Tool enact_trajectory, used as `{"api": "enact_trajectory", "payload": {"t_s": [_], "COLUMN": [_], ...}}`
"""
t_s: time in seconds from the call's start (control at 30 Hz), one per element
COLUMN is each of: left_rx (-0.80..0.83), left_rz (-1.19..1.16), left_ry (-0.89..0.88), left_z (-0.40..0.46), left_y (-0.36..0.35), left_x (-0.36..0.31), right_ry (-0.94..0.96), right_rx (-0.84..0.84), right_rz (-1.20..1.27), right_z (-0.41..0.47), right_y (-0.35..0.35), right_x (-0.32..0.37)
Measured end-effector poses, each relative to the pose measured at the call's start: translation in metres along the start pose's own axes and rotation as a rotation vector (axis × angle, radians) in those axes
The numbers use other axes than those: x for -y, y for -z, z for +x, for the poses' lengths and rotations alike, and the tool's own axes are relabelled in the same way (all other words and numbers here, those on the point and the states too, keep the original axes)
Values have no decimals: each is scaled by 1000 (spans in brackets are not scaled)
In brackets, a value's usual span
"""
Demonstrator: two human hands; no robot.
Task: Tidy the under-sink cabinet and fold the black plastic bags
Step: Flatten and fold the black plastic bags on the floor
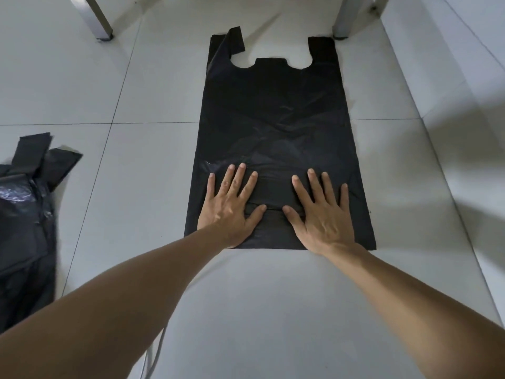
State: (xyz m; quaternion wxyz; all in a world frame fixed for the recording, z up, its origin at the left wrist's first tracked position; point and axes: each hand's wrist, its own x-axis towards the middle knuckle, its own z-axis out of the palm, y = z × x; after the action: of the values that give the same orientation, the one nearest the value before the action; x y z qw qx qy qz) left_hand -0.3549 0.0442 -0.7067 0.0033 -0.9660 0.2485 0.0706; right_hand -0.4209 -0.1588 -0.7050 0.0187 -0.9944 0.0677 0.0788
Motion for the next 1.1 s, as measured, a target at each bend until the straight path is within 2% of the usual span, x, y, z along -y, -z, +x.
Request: {"api": "enact_trajectory", "payload": {"t_s": [0.27,0.53,0.6,0.77,0.97,1.1], "left_rx": [-7,11,16,24,-81,-66], "left_rz": [15,-1,1,-23,-58,-76], "left_ry": [-25,50,52,54,13,-35], "left_z": [0,-3,-2,0,39,85], "left_y": [0,4,5,5,29,36], "left_x": [3,7,7,7,5,6], "right_ry": [-140,-267,-234,4,33,18], "right_rx": [1,48,-5,-78,-80,-64], "right_rz": [-9,10,24,56,65,78], "right_z": [-8,-11,-2,43,90,118], "right_y": [0,6,12,26,29,32], "right_x": [-29,-47,-37,2,7,2]}}
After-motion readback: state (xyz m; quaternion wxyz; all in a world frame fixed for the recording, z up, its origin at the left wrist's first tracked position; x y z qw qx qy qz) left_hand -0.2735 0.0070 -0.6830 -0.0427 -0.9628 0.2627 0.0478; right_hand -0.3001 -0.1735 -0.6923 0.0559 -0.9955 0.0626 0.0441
